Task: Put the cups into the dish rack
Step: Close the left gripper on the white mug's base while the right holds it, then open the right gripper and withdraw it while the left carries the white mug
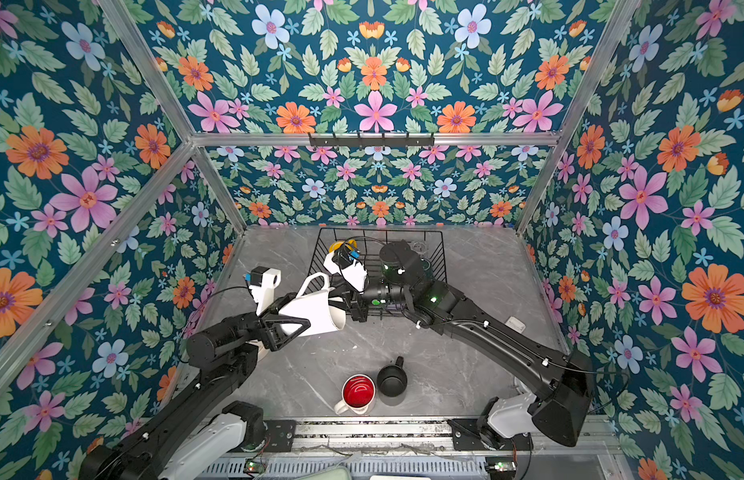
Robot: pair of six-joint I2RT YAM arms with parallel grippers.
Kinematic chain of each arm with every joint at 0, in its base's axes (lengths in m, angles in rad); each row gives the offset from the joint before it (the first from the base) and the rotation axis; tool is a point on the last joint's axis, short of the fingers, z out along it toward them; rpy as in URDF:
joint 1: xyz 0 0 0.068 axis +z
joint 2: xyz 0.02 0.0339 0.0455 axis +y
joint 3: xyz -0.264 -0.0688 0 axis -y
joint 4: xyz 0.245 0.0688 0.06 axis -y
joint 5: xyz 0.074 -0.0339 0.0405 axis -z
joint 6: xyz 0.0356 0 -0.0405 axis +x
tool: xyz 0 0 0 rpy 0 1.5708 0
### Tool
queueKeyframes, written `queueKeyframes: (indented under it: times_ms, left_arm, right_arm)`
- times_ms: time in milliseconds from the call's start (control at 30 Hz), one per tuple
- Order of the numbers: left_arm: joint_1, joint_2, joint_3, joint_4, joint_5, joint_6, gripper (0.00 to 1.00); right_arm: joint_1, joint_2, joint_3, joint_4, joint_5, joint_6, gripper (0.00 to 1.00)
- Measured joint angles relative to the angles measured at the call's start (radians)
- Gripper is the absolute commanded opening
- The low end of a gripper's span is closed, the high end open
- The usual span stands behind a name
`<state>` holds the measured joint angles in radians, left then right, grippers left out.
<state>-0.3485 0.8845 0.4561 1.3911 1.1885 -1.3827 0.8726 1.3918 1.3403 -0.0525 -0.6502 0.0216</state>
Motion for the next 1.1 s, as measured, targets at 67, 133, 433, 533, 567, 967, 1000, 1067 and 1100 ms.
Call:
queueKeyframes:
  times_ms: [67, 133, 433, 533, 567, 967, 1000, 1067, 1100]
  left_arm:
    - [-0.003, 0.0, 0.007, -0.001, 0.022, 0.0, 0.0]
    - [-0.004, -0.001, 0.014, -0.01, 0.028, 0.005, 0.0]
    - [-0.007, -0.034, 0.061, -0.165, 0.057, 0.13, 0.0]
    - [-0.008, -0.068, 0.104, -0.357, 0.051, 0.261, 0.0]
    - [-0.009, -0.077, 0.124, -0.432, 0.043, 0.312, 0.0]
    - [-0.01, 0.063, 0.516, -1.406, -0.269, 0.922, 0.0]
    - [-0.01, 0.086, 0.542, -1.45, -0.297, 0.948, 0.0]
    - [-0.01, 0.128, 0.583, -1.523, -0.341, 0.984, 0.0]
    - [-0.01, 0.154, 0.605, -1.556, -0.363, 0.999, 0.0]
  right_arm:
    - [0.005, -0.003, -0.007, 0.005, 0.003, 0.003, 0.26]
    - [0.002, -0.01, -0.015, 0.006, 0.006, 0.007, 0.31]
    - [-0.024, -0.099, -0.116, 0.047, 0.095, 0.054, 0.63]
    - [-0.043, -0.162, -0.182, 0.065, 0.139, 0.083, 0.73]
    - [-0.051, -0.182, -0.204, 0.071, 0.157, 0.088, 0.76]
    - [-0.148, -0.491, -0.504, 0.054, 0.534, 0.296, 0.96]
    - [-0.15, -0.512, -0.51, 0.039, 0.566, 0.308, 0.96]
    - [-0.15, -0.544, -0.515, 0.002, 0.628, 0.327, 0.96]
    - [-0.151, -0.559, -0.516, -0.027, 0.658, 0.343, 0.96]
